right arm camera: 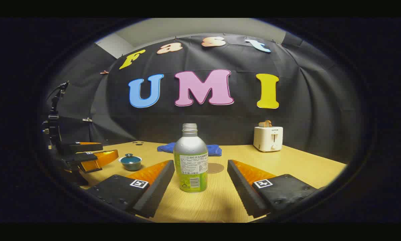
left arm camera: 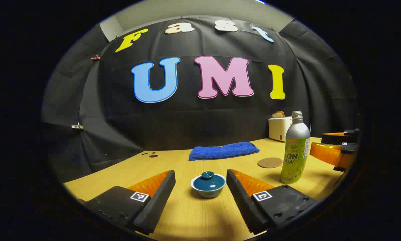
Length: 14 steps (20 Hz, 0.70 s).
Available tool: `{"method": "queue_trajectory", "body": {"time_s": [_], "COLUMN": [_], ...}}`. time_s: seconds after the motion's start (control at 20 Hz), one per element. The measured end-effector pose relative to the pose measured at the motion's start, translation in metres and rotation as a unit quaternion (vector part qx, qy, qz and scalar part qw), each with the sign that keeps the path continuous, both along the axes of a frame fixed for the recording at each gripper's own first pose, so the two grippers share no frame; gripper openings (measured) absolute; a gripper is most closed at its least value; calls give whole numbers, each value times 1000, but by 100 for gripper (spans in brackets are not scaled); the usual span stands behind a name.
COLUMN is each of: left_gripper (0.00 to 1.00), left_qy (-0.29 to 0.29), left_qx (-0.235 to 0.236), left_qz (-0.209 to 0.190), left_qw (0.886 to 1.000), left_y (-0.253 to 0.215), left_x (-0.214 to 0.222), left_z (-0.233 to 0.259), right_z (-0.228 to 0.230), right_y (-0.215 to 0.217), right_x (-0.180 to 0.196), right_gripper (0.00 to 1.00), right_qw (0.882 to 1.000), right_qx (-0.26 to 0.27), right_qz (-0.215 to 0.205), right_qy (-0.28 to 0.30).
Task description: Open the teacup lid with one hand, grasp the water bottle and pour water into the teacup with the other hand; after pouring, place the water bottle on the coaster and then close the teacup lid.
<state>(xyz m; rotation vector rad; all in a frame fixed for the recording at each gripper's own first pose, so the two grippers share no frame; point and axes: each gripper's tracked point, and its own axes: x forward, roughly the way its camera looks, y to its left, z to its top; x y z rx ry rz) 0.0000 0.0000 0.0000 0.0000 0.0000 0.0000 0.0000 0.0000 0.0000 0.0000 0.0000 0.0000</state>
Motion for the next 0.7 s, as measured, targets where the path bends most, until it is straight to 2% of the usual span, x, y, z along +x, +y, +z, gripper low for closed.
{"method": "queue_trajectory", "body": {"time_s": [0.5,0.7], "left_gripper": [97,97], "left_qy": [3,2], "left_qx": [-17,-36], "left_qz": [-3,-16], "left_qw": [1000,999], "left_y": [0,-1], "left_x": [5,8], "left_z": [-2,-2], "right_z": [-11,-12], "right_y": [-1,1], "right_x": [5,4], "right_gripper": [98,98], "right_qw": [1000,1000], "right_qx": [1,1], "right_qz": [7,13], "right_qy": [28,29]}}
